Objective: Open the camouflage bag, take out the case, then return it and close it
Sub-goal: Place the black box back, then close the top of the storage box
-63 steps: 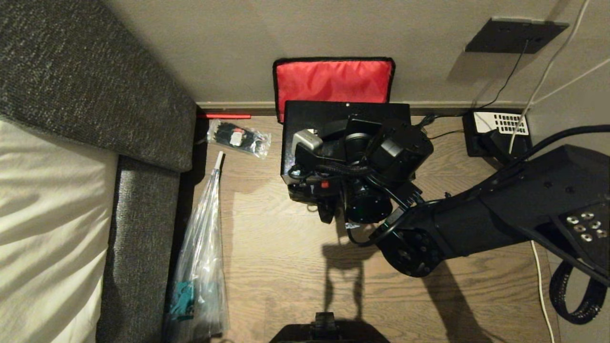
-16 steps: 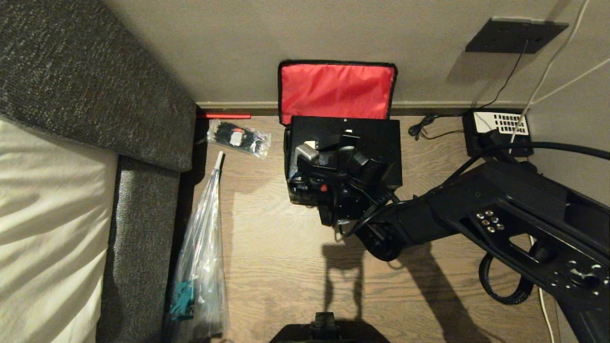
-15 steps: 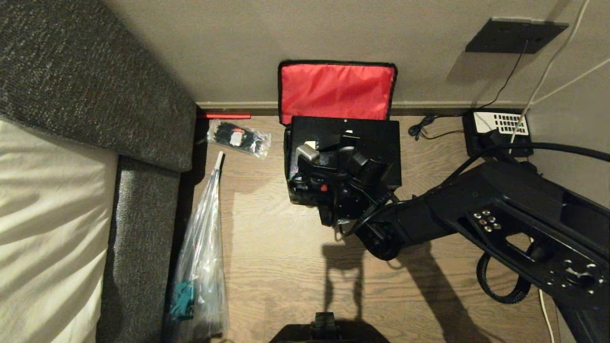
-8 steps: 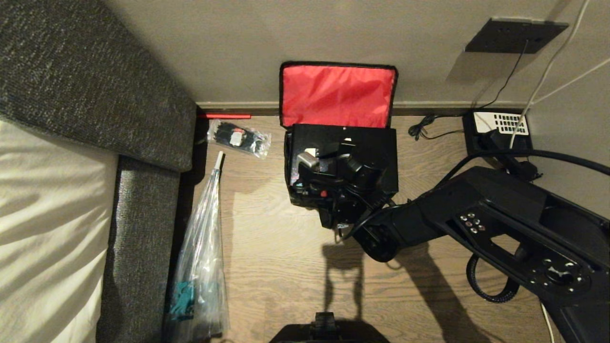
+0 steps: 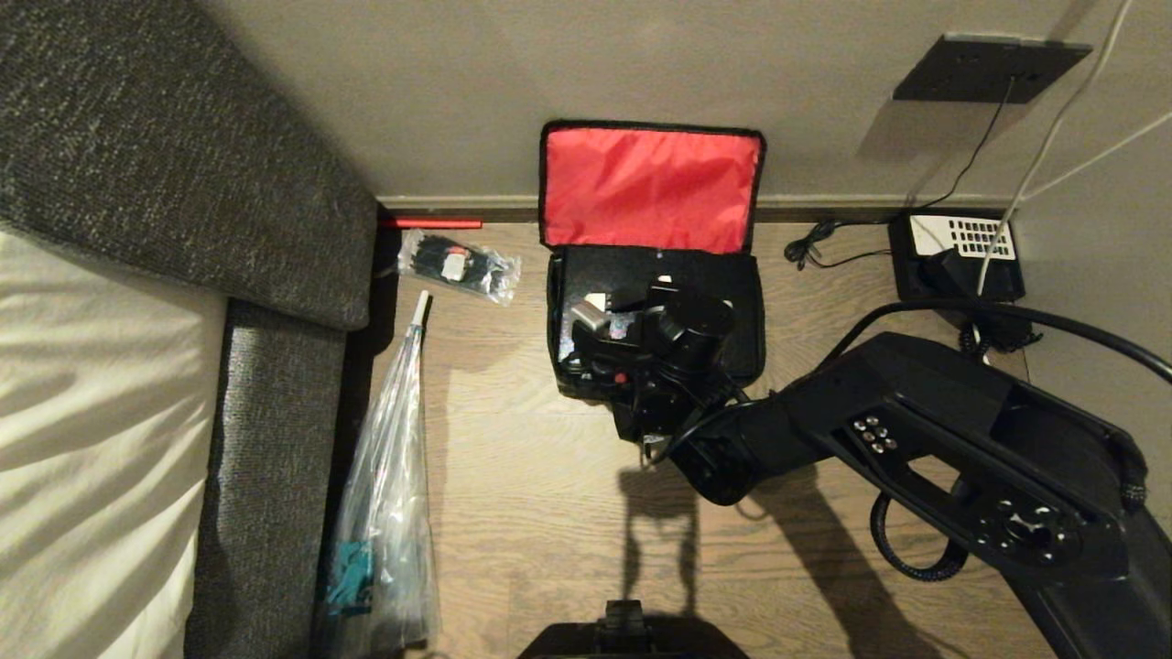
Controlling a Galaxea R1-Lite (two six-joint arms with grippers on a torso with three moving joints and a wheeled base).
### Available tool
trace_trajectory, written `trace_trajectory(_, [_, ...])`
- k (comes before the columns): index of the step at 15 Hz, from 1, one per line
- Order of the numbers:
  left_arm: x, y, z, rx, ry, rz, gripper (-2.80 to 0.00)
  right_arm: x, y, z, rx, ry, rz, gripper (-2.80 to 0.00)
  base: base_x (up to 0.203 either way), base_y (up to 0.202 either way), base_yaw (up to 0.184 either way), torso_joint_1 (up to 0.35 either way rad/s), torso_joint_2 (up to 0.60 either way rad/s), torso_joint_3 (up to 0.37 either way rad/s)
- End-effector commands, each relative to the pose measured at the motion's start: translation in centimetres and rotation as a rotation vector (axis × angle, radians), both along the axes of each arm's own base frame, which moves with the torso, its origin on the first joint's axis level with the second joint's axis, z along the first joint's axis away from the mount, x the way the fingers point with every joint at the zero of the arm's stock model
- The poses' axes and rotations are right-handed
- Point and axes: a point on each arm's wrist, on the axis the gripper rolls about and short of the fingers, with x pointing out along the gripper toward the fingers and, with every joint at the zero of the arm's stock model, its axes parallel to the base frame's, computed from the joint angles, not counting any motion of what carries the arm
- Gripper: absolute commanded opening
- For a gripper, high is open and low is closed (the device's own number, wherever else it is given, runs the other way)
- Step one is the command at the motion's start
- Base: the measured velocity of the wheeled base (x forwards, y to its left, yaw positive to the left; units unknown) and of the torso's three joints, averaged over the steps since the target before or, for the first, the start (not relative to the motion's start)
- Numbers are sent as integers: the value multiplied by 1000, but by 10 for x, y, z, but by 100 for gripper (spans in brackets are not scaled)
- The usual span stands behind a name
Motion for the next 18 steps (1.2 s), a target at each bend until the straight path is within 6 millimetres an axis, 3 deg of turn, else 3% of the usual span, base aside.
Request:
trace_trajectory(1, [3,0,-11,0,40,0,-280,3,1,-9,-13,9,-9,-280,0,0,0,0,0,0])
trace_trajectory(4, [3,0,-11,0,40,1,-280,4,1,-6,-8,1,-11,-280,0,0,0,0,0,0])
trace_trajectory(5, [3,0,-11,0,40,1,-280,3,1,-8,-20,10,-11,0,0,0,0,0,0,0])
trace_trajectory(11, [3,0,-11,0,40,1,-280,0,-1,-12,-8,45,1,0,0,0,0,1,-4,3])
trace_trajectory(16, [3,0,-11,0,40,1,-280,-18,-17,15,23,33,5,0,0,0,0,0,0,0])
trace_trajectory(17, [3,0,-11,0,40,1,-280,-23,-23,26,32,23,2,-280,0,0,0,0,0,0])
trace_trajectory(18, [3,0,-11,0,40,1,-280,-26,-30,34,34,20,-8,-280,0,0,0,0,0,0])
